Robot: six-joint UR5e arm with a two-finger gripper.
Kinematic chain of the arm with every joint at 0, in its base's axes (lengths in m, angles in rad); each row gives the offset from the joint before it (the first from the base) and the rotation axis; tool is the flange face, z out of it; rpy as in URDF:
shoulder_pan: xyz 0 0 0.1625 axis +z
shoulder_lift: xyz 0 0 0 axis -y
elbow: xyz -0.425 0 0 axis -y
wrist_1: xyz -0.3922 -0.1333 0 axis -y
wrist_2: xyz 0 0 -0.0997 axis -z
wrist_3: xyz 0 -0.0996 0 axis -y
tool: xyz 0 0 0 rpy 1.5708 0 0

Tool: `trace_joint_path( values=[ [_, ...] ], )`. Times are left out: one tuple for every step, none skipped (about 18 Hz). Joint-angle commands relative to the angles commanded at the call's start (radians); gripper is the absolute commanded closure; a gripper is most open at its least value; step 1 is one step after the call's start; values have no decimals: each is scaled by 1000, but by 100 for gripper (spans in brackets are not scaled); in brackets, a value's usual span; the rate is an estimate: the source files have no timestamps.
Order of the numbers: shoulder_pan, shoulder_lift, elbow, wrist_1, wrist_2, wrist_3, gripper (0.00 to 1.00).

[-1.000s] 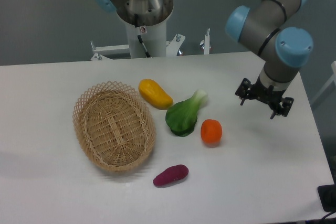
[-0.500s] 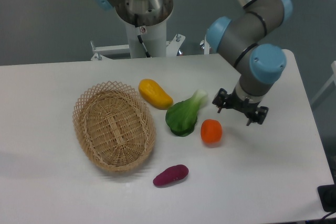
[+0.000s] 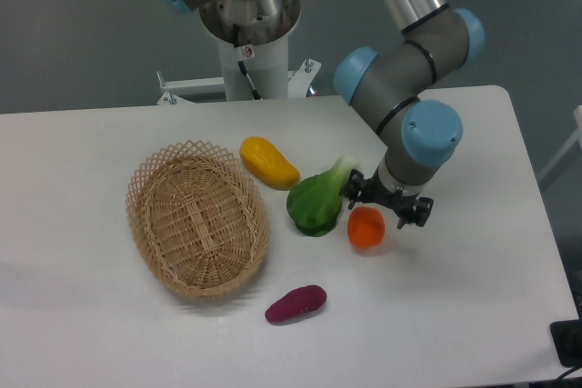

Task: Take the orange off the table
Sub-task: 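Lower the gripper around the orange and close on it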

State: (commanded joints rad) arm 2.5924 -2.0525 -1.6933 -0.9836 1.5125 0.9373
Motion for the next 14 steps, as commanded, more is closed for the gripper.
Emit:
trace_joint_path(
  values=[
    [0, 0, -14, 25, 2, 3, 0],
    [0, 0, -20, 34, 3, 5, 0],
    [0, 0, -22, 34, 3, 5, 6],
    [2, 0, -22, 34, 3, 3, 10],
    [0, 3, -20, 34, 3, 2, 13],
    [2, 5, -20, 34, 3, 2, 21],
    [2, 5, -20, 34, 3, 2, 31],
    [2, 5, -19, 34, 3, 3, 39],
    [2, 5, -17, 33, 5, 3, 47],
    [2, 5, -17, 31, 6, 5, 49],
    [2, 6, -17, 31, 6, 3, 51],
    [2, 9, -17, 29, 6, 5, 51],
    [2, 12, -16, 29, 6, 5, 52],
    [2, 15, -14, 29, 0, 6, 52]
  ],
)
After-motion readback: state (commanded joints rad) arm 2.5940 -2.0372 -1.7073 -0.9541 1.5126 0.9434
